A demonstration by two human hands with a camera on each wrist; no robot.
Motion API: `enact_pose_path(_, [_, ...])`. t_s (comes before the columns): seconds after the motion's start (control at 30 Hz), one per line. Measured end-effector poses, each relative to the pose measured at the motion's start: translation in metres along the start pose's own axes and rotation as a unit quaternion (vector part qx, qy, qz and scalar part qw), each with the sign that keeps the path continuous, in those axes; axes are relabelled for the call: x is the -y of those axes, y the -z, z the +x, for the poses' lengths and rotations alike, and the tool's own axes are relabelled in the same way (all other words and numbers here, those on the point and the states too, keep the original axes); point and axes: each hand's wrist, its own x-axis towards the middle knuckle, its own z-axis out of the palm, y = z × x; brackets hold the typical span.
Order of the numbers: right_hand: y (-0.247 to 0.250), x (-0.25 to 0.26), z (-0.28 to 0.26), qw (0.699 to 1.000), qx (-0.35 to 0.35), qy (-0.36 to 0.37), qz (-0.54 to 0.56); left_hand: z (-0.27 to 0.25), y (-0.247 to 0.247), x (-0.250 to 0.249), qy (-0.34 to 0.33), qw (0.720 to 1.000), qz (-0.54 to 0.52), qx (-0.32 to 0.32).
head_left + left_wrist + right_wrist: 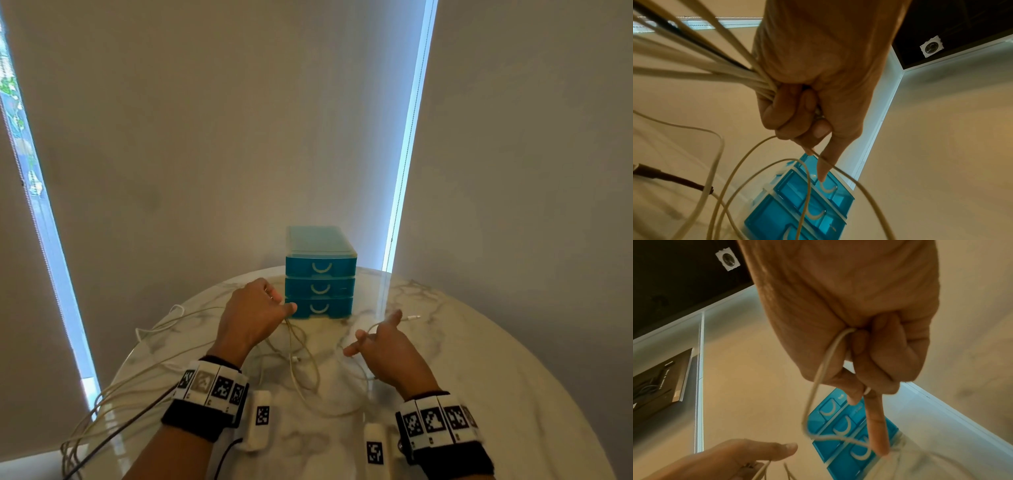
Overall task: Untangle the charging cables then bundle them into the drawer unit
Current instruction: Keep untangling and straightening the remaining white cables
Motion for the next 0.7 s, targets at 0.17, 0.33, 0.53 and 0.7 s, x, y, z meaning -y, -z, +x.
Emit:
enact_pose_path(0.17, [-0.009, -0.007, 0.009, 0.972, -0.088, -0.008, 0.218, -0.004, 0.003, -0.005, -0.032, 0.993, -0.105, -0.034])
enact_pose_path(0.33, [-0.016, 0.034, -0.006, 0.930, -0.102, 0.213, 0.281, -0.009, 0.009, -0.019, -0.021, 0.915, -0.402, 0.030])
enact_pose_path(0.53, [-0.018, 0.060, -0.024, 0.923, 0.086, 0.328, 0.184, -0.002, 0.005, -0.020, 0.052, 0.775, -0.587, 0.227])
enact_pose_path(0.7, [-0.021, 0.056, -0.021, 0.921, 0.080, 0.343, 0.167, -0.012, -0.001, -0.026, 0.021, 0.849, -0.483, 0.211])
